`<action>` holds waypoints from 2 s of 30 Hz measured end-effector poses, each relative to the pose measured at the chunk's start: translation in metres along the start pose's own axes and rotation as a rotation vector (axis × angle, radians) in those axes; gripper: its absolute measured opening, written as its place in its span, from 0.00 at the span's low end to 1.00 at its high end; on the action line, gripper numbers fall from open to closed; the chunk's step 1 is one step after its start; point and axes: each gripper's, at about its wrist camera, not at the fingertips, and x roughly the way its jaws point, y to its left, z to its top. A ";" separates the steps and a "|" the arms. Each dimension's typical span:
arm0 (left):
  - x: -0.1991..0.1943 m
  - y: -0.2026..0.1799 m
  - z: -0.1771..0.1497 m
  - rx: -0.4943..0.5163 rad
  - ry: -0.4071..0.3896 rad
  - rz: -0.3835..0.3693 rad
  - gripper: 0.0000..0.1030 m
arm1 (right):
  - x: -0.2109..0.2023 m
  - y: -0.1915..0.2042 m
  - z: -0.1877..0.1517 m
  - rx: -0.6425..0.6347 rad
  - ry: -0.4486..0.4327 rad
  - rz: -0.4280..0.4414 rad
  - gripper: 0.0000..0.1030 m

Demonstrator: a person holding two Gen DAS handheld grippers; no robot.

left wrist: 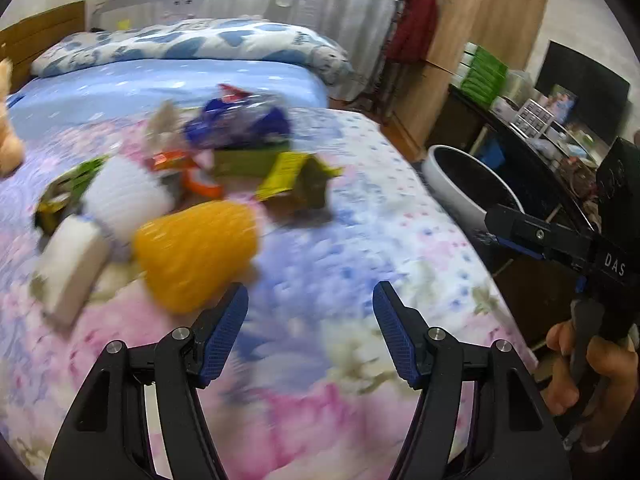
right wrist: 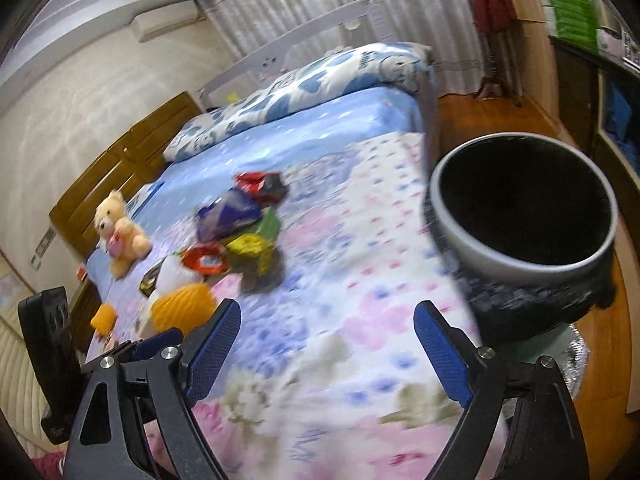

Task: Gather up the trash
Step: 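Move both tools back toward the trash on the bed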

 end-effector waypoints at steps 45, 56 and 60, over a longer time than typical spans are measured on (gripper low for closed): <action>-0.030 0.171 -0.019 -0.199 -0.013 0.195 0.68 | 0.110 0.145 -0.040 -0.130 0.206 0.187 0.87; -0.008 0.175 -0.008 -0.170 0.019 0.208 0.68 | 0.132 0.147 -0.031 -0.060 0.213 0.196 0.87; -0.001 0.170 -0.007 -0.147 0.035 0.187 0.48 | 0.138 0.149 -0.032 -0.090 0.196 0.174 0.54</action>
